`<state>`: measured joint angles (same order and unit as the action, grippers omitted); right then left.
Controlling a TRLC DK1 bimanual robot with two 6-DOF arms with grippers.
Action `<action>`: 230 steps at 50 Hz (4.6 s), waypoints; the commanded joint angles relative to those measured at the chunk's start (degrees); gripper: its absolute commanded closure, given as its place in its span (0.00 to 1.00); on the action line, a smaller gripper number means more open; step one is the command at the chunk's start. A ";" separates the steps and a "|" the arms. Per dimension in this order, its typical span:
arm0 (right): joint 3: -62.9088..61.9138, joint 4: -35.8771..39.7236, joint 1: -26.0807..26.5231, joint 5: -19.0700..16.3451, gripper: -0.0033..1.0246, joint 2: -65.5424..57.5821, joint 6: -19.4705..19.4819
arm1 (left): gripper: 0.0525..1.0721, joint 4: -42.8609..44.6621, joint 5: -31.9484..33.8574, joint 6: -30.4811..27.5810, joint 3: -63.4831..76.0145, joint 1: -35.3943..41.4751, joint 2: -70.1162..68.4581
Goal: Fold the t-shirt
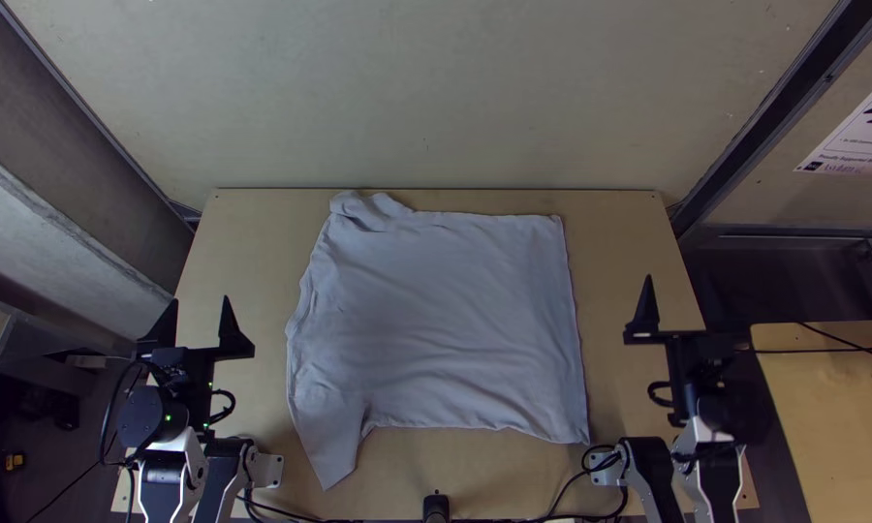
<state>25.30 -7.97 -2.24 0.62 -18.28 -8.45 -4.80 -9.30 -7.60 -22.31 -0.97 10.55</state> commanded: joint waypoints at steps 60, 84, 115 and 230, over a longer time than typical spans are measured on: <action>58.64 19.39 -0.04 3.24 0.04 -64.07 10.82 | 0.05 -11.64 0.51 7.24 -60.66 8.79 72.16; 73.58 31.79 -0.48 3.24 0.04 -80.33 18.91 | 0.06 -31.59 8.60 13.84 -88.00 6.42 100.55; 72.87 35.21 0.31 3.16 0.04 -83.49 23.83 | 0.16 -37.83 11.59 16.38 -105.22 6.07 121.29; 106.80 60.44 -5.67 2.89 0.97 -126.30 29.89 | 0.97 -30.62 14.57 15.59 -108.74 8.88 118.30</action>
<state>130.91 51.92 -8.56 3.44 -142.63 21.02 -34.94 4.95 7.73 -129.88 8.25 132.03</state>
